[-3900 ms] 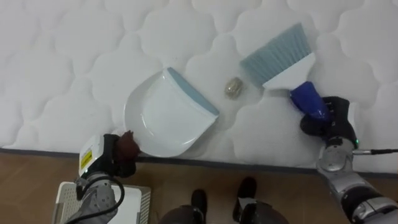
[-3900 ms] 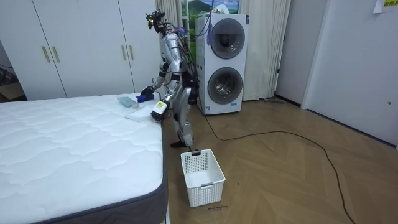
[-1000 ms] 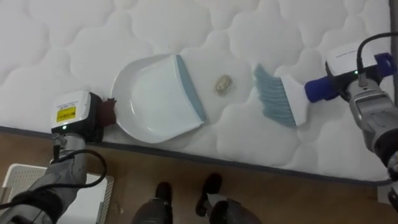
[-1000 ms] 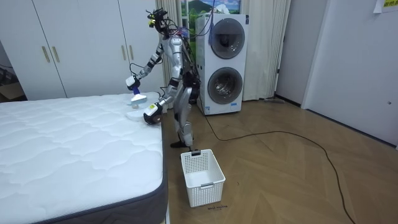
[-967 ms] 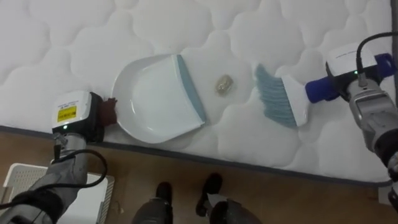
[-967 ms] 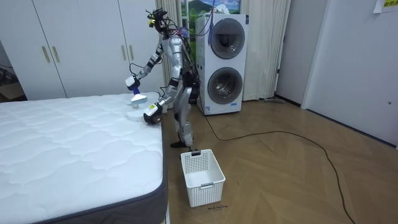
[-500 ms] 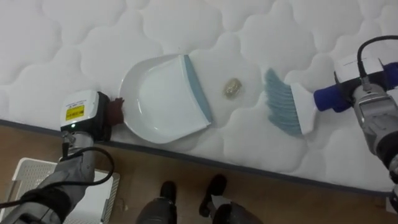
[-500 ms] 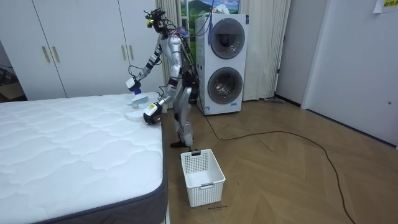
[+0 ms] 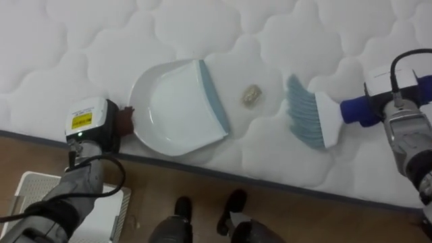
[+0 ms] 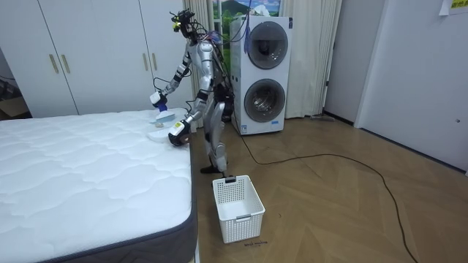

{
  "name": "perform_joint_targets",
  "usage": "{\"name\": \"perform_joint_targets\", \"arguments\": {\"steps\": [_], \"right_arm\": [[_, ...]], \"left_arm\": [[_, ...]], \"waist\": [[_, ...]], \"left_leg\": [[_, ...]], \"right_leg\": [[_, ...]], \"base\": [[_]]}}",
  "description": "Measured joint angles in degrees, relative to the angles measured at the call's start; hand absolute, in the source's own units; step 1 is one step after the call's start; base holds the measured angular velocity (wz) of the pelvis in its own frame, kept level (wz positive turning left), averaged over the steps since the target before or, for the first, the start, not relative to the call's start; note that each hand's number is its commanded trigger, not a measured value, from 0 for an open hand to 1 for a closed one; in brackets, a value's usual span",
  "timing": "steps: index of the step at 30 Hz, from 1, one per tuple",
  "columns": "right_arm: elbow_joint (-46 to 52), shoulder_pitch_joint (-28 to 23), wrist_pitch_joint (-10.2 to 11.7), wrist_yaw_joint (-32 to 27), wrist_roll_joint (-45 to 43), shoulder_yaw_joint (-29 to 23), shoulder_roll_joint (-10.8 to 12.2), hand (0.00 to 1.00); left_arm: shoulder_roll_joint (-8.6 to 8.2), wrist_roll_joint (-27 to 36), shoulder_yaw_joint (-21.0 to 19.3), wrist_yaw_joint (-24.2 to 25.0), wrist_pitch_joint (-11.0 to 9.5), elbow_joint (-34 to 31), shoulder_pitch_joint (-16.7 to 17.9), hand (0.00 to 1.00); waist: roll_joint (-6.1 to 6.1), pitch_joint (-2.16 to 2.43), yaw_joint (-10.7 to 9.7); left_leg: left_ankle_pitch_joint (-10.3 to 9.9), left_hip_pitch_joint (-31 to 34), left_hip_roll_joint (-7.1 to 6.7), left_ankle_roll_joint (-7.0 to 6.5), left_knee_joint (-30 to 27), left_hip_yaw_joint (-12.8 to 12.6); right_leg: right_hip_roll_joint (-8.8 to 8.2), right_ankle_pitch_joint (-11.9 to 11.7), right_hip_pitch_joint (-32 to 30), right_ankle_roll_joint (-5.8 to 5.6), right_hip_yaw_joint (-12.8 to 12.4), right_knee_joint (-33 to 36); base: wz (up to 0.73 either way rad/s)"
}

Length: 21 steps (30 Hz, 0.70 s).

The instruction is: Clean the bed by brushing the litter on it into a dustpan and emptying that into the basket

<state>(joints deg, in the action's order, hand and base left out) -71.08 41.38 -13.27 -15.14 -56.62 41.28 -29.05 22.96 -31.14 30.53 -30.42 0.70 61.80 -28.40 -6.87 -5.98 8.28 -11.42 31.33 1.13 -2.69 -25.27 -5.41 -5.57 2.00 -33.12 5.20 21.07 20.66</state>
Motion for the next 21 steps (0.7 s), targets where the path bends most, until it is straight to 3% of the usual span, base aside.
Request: {"name": "perform_joint_targets", "arguments": {"steps": [9, 17, 21], "right_arm": [[0.04, -0.40, -2.00, -0.97, -0.43, -0.03, 1.67, 1.00], [1.34, -0.47, -2.89, -1.83, -2.69, -0.12, 2.17, 1.00], [1.34, -0.48, -3.44, -2.69, -2.43, 0.00, 3.96, 1.00]], "left_arm": [[-1.37, -2.41, -0.54, 0.82, 3.65, -0.01, -0.23, 1.00], [-1.64, -5.13, -0.30, 1.10, 5.45, -0.04, -0.18, 1.00], [-1.75, -6.10, 0.14, 1.03, 7.01, -0.03, -0.19, 1.00]], "waist": [[0.44, 0.11, -0.10], [1.95, 0.20, -0.31], [2.07, 0.21, -0.80]], "left_leg": [[0.12, -0.85, -0.09, 0.22, 0.91, -0.04], [0.46, -0.94, -0.01, 0.71, 0.98, 0.08], [1.03, -1.45, -0.50, 1.05, 1.83, -0.09]], "right_leg": [[0.13, -0.12, 0.30, 0.20, -0.47, 0.00], [0.48, -0.34, 0.44, 0.57, -0.52, -0.10], [0.52, -0.22, 0.63, 0.90, -0.64, -0.22]], "base": [[0.00], [0.00], [0.00]]}}
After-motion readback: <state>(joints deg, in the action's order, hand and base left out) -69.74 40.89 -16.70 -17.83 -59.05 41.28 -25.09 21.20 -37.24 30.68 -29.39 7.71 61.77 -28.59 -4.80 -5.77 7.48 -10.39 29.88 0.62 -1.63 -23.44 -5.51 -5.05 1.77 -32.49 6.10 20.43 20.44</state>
